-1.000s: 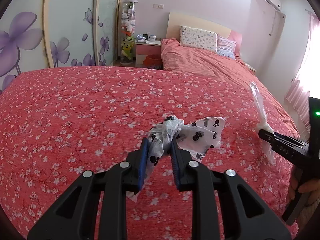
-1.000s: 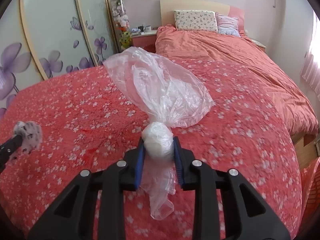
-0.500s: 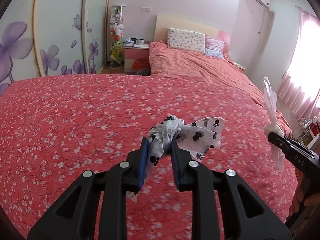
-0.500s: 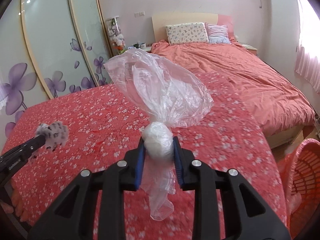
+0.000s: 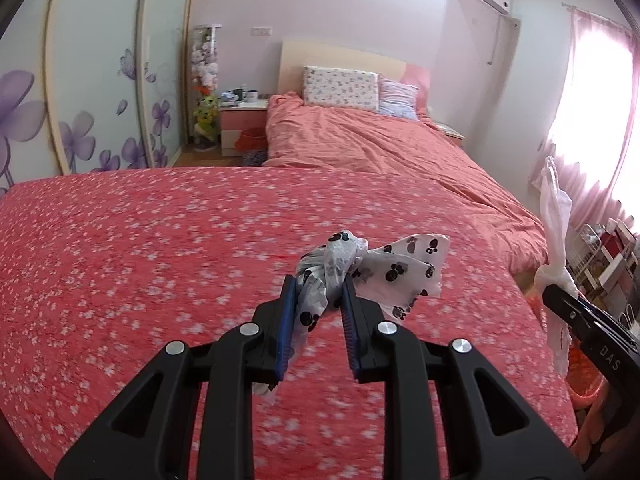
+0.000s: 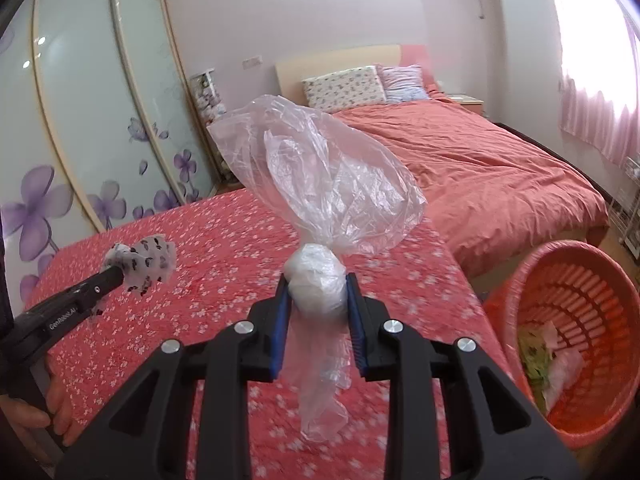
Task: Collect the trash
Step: 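Carry the patterned bag and clear bag in both tools over the basket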
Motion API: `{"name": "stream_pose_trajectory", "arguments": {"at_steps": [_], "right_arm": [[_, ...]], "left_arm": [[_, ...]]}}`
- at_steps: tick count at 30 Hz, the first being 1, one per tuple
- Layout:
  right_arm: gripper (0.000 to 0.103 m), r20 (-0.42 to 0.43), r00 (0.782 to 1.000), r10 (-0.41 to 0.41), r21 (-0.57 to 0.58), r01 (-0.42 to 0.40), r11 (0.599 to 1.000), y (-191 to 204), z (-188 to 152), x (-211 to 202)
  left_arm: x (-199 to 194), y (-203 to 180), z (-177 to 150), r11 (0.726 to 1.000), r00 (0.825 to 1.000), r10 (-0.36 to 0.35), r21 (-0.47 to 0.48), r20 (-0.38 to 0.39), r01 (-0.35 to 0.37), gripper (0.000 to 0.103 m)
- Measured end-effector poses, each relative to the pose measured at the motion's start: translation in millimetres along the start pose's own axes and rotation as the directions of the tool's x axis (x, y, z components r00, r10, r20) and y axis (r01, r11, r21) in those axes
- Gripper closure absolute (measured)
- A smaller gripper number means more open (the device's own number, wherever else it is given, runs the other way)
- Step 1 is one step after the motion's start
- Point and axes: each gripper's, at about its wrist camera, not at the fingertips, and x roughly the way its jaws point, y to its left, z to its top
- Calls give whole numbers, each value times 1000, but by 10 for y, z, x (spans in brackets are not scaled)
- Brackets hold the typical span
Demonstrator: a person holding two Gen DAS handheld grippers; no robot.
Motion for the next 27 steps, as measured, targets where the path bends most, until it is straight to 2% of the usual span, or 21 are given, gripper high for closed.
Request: {"name": "stream_pose_trajectory", "arguments": {"at_steps": [15, 27], "right_arm": [[76, 60, 995, -84, 122, 77, 990, -725, -92, -483], [76, 113, 978, -175, 214, 148, 965, -1252, -229, -859]], "left_arm": [[-24, -903, -84, 988, 994, -113, 103, -6, 113, 80], [-23, -1484, -197, 965, 976, -218, 140, -25, 220, 80]]}}
